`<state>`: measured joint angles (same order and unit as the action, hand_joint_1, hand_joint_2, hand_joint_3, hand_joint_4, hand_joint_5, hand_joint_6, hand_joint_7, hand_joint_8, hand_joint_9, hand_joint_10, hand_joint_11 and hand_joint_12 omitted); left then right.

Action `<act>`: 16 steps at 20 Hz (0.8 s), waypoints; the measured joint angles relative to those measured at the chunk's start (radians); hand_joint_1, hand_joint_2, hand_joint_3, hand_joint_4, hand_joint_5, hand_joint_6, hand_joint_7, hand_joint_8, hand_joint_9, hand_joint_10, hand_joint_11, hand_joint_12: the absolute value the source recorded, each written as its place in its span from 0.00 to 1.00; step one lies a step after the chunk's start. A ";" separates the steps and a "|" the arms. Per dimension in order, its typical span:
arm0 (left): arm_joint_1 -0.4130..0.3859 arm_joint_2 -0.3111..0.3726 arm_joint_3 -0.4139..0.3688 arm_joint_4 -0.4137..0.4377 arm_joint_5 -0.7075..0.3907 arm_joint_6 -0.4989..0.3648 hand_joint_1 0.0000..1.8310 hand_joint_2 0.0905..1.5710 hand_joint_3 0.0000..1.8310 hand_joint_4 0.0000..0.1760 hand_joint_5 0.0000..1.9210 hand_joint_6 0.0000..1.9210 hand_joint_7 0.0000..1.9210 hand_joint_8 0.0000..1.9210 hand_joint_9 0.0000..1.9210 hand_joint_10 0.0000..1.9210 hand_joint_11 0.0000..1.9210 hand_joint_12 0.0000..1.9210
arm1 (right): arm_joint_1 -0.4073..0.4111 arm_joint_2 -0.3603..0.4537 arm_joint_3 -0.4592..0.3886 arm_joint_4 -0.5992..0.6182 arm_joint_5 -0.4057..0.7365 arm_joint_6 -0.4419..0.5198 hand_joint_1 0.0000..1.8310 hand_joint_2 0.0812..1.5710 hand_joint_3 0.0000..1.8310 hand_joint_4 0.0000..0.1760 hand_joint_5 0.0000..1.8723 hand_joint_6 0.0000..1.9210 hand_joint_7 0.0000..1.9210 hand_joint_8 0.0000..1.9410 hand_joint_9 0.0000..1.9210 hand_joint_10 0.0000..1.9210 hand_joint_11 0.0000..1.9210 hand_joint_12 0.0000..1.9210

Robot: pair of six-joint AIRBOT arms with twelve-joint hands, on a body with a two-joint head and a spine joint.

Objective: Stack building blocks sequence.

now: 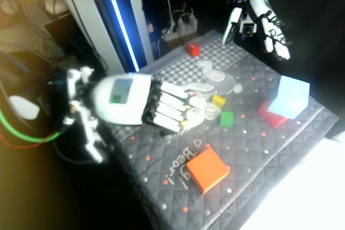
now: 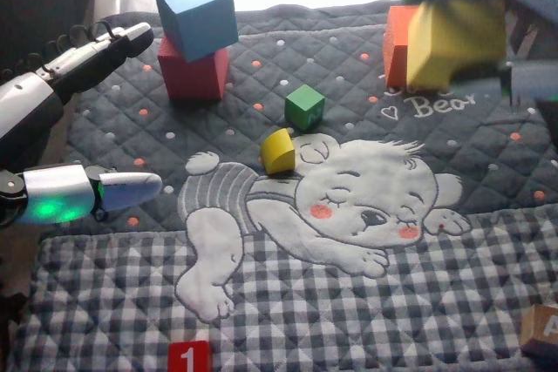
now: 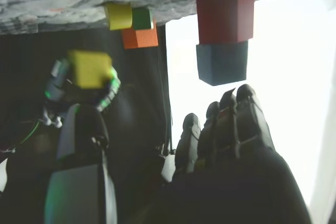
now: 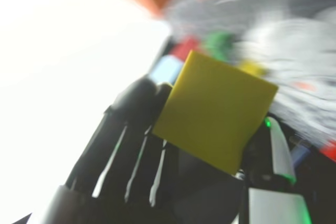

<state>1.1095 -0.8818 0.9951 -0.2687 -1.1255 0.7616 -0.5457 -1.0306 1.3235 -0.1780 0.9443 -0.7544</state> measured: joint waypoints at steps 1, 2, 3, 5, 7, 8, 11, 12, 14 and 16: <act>0.000 0.000 0.000 0.005 -0.001 0.000 0.49 0.62 0.00 0.62 0.06 0.00 0.00 0.00 0.00 0.00 0.00 0.00 | 0.027 -0.020 0.031 0.010 -0.018 -0.004 0.75 0.69 0.00 0.00 0.48 0.55 0.52 0.47 0.51 0.58 0.46 0.62; 0.000 -0.001 0.000 0.012 -0.002 -0.003 0.48 0.62 0.00 0.68 0.06 0.00 0.00 0.00 0.00 0.00 0.00 0.00 | 0.064 -0.042 0.064 0.017 -0.059 -0.008 0.75 0.68 0.00 0.00 0.49 0.57 0.53 0.46 0.50 0.56 0.44 0.58; 0.000 -0.001 0.000 0.019 0.000 -0.011 0.49 0.62 0.00 0.66 0.06 0.00 0.00 0.00 0.00 0.00 0.00 0.00 | 0.101 -0.065 0.091 0.025 -0.101 -0.031 0.76 0.66 0.00 0.00 0.52 0.53 0.59 0.34 0.53 0.51 0.43 0.54; 0.000 -0.002 0.005 0.027 0.000 -0.024 0.49 0.62 0.00 0.65 0.06 0.00 0.00 0.00 0.00 0.00 0.00 0.00 | 0.144 -0.103 0.132 0.029 -0.157 -0.059 0.76 0.65 0.00 0.00 0.55 0.48 0.60 0.31 0.54 0.51 0.42 0.56; 0.000 -0.005 0.007 0.026 0.000 -0.025 0.49 0.62 0.00 0.60 0.07 0.01 0.00 0.00 0.00 0.00 0.00 0.00 | 0.163 -0.136 0.166 0.023 -0.214 -0.064 0.76 0.65 0.00 0.00 0.52 0.48 0.63 0.24 0.58 0.51 0.53 0.59; 0.000 -0.007 0.009 0.026 0.003 -0.025 0.49 0.62 0.00 0.61 0.06 0.00 0.00 0.00 0.00 0.00 0.00 0.00 | 0.169 -0.150 0.179 0.018 -0.250 -0.069 0.77 0.63 0.00 0.00 0.54 0.46 0.68 0.15 0.62 0.46 0.58 0.57; -0.005 -0.008 0.010 0.041 0.006 -0.028 0.48 0.62 0.00 0.58 0.06 0.00 0.00 0.00 0.00 0.00 0.00 0.00 | 0.182 -0.172 0.217 0.024 -0.306 -0.072 0.77 0.62 0.00 0.00 0.58 0.43 0.73 0.06 0.64 0.40 0.58 0.57; -0.005 -0.008 0.010 0.041 0.005 -0.029 0.48 0.62 0.00 0.56 0.06 0.00 0.00 0.00 0.00 0.00 0.00 0.00 | 0.182 -0.174 0.225 0.027 -0.314 -0.073 0.77 0.63 0.00 0.00 0.57 0.45 0.70 0.11 0.62 0.41 0.58 0.55; -0.005 -0.008 0.010 0.037 0.006 -0.029 0.49 0.62 0.00 0.53 0.06 0.00 0.00 0.00 0.00 0.00 0.00 0.00 | 0.182 -0.183 0.241 0.032 -0.347 -0.075 0.77 0.61 0.00 0.00 0.60 0.39 0.73 0.07 0.63 0.42 0.54 0.68; -0.005 -0.014 0.013 0.037 0.006 -0.033 0.49 0.62 0.00 0.50 0.07 0.00 0.00 0.00 0.00 0.00 0.00 0.00 | 0.182 -0.189 0.242 0.030 -0.355 -0.075 0.77 0.61 0.00 0.00 0.60 0.40 0.73 0.07 0.63 0.41 0.53 0.68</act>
<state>1.1049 -0.8955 1.0077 -0.2314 -1.1194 0.7288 -0.3641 -1.2194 1.5654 -0.1478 0.5896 -0.8291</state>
